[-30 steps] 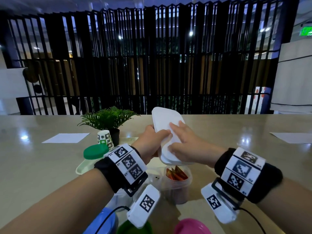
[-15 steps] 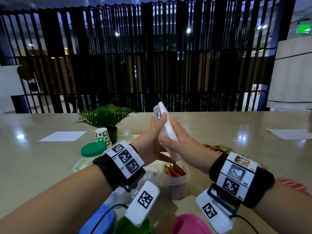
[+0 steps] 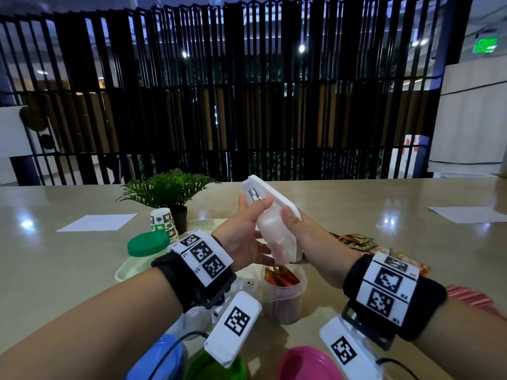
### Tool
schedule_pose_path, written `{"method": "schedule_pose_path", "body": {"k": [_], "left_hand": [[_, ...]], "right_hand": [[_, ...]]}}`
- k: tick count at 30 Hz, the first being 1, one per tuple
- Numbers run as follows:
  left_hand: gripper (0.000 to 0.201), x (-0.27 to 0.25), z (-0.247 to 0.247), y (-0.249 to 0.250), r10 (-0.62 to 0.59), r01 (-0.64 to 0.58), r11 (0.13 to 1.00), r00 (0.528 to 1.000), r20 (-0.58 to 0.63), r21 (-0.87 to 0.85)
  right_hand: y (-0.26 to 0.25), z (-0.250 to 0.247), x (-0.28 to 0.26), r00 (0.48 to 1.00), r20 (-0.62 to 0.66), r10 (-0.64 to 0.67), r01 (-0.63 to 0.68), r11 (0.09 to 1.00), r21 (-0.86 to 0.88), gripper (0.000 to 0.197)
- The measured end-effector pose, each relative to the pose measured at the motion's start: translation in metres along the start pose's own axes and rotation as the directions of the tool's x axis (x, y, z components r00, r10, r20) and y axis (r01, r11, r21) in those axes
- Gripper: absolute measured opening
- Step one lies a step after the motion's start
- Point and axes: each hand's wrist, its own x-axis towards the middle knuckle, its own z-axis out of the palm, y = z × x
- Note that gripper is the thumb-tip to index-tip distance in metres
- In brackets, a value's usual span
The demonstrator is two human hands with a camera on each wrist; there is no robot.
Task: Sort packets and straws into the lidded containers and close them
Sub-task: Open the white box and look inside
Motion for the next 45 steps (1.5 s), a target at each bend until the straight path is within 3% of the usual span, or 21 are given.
{"method": "schedule_pose_path", "body": {"k": [6,10,15,18,21,23,32,37,40,45], "left_hand": [[0.080,0.003,-0.004,-0.001,0.008,-0.008,1.000,1.000,0.021,0.011],[0.082,0.003,-0.007,0.001,0.050,-0.048,0.998,0.998,0.036,-0.048],[0.088,-0.002,-0.010,0.007,0.057,-0.057,0.998,0.998,-0.011,-0.011],[0.072,-0.005,-0.008,0.008,0.057,-0.055,0.998,0.996,-0.062,0.042],[0.038,-0.010,-0.003,0.005,0.073,-0.065,0.995,0.993,-0.097,0.082],[0.026,-0.013,0.001,0.003,0.071,-0.059,0.993,0.992,-0.107,0.106],[0.058,-0.015,0.012,-0.001,0.053,-0.032,0.991,0.986,-0.161,0.128],[0.074,-0.016,0.013,-0.009,0.038,-0.010,0.986,0.984,-0.172,0.164],[0.069,-0.020,0.007,-0.010,0.045,-0.007,0.987,0.972,-0.231,0.161],[0.066,-0.026,0.004,-0.006,0.064,-0.021,0.981,0.973,-0.221,0.192]], "right_hand": [[-0.001,-0.004,-0.007,0.997,-0.079,0.014,-0.013,1.000,0.011,0.055],[-0.005,-0.013,-0.004,0.955,-0.284,0.087,-0.058,0.993,0.107,0.049],[-0.005,-0.029,-0.005,0.949,-0.313,-0.026,-0.009,0.994,-0.108,0.028],[-0.004,-0.036,-0.006,0.949,-0.308,-0.065,-0.008,0.973,-0.231,0.021],[-0.005,-0.039,-0.008,0.949,-0.304,-0.084,-0.013,0.952,-0.306,0.018],[-0.007,-0.041,-0.009,0.943,-0.317,-0.098,-0.020,0.937,-0.349,0.015],[-0.007,-0.048,-0.012,0.924,-0.345,-0.164,-0.034,0.864,-0.502,0.025],[-0.016,-0.066,-0.009,0.910,-0.339,-0.237,-0.058,0.738,-0.672,0.025],[-0.023,-0.085,-0.006,0.905,-0.372,-0.208,-0.095,0.752,-0.652,0.026],[-0.011,-0.103,-0.006,0.870,-0.484,-0.095,-0.188,0.843,-0.503,0.028]]}}
